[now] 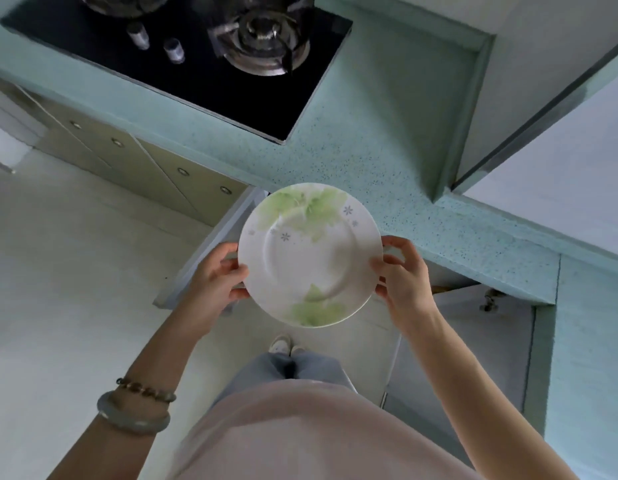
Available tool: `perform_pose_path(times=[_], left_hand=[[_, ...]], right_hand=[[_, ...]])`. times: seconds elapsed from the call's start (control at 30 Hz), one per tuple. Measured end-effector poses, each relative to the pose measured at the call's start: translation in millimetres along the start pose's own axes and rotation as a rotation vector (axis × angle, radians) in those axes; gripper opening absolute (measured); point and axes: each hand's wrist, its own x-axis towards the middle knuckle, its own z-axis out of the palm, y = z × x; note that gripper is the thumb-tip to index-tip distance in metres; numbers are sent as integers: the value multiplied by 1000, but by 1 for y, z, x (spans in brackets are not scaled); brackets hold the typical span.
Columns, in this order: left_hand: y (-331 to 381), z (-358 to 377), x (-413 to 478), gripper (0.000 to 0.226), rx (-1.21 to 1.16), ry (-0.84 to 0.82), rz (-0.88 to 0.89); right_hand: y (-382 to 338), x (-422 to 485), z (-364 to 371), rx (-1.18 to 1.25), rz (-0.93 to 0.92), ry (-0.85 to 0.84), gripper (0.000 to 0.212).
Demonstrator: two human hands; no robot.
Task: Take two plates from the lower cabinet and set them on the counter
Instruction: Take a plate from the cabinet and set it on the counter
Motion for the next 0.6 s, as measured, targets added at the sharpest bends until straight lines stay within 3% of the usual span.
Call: perform_pose_path(times=[0.33,0.6], left_hand=[[7,-32,-51,33,-267,280,57],[-18,-88,-123,38,-547,530,108]], right_hand=[[-31,-12,51,-16,-76,-281,36],[-17,-43,138,-153,-52,-550,32]])
